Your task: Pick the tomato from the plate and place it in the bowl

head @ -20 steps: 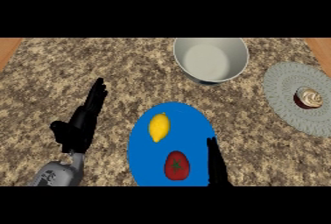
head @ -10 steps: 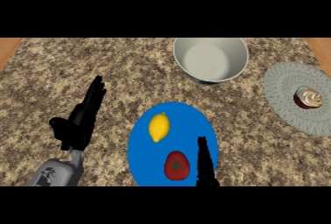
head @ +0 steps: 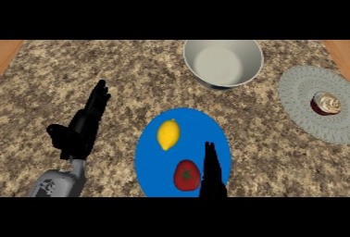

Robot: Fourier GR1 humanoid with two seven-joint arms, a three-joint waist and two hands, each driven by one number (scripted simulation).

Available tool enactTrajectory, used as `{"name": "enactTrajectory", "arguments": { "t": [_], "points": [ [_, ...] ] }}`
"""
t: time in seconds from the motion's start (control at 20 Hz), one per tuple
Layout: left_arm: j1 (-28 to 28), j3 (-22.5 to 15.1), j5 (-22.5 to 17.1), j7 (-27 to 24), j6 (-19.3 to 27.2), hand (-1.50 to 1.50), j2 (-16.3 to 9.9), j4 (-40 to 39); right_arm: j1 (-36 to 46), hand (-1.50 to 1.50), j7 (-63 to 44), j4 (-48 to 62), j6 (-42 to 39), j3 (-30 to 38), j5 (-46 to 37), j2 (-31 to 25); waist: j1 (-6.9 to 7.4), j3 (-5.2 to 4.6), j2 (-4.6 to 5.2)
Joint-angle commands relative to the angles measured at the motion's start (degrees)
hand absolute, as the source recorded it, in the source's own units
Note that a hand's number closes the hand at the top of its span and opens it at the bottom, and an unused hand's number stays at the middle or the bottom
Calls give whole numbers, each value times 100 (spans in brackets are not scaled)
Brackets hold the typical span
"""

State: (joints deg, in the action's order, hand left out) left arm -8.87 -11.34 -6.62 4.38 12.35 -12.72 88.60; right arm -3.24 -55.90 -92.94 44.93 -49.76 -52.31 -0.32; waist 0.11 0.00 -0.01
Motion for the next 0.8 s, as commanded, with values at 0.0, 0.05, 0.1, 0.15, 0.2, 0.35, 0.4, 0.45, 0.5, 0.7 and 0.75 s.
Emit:
{"name": "enactTrajectory", "arguments": {
  "t": [0.0,0.05,0.1,0.15,0.2,0.35,0.4,0.45,0.5,0.7,0.75],
  "points": [
    [539,-164,220,6,58,0,164,507,2,-150,319,-211,-162,338,675,-277,8,2,-4],
    [252,-9,161,-274,-190,0,272,-80,-97,-150,426,155,58,132,461,28,-13,1,0],
    [-147,22,290,139,-20,0,241,-25,517,150,36,464,117,-153,398,28,-3,1,2],
    [50,42,239,-126,-35,0,193,-90,470,150,597,470,-371,-50,601,-43,11,1,7],
    [29,-56,335,239,142,0,255,137,254,150,464,262,-510,-293,386,-158,4,2,-3],
    [-145,112,268,14,-34,0,281,-123,557,150,592,457,-735,-93,406,-148,-6,1,4],
    [76,89,259,36,-68,0,248,43,831,150,208,524,-836,-227,273,24,15,0,1],
    [63,-25,298,380,-9,0,301,402,776,150,329,664,-662,-360,326,25,21,2,-3],
    [-105,291,228,225,-164,0,213,-1,578,150,276,667,-338,-585,243,26,-3,0,0],
    [-199,-37,315,8,-164,0,457,-194,1181,150,1542,-105,-1419,-1114,1658,-753,258,25,111],
    [-159,-83,252,10,-307,0,390,-25,1295,150,1709,-188,-1719,-1425,1677,-808,551,35,126]
  ]
}}
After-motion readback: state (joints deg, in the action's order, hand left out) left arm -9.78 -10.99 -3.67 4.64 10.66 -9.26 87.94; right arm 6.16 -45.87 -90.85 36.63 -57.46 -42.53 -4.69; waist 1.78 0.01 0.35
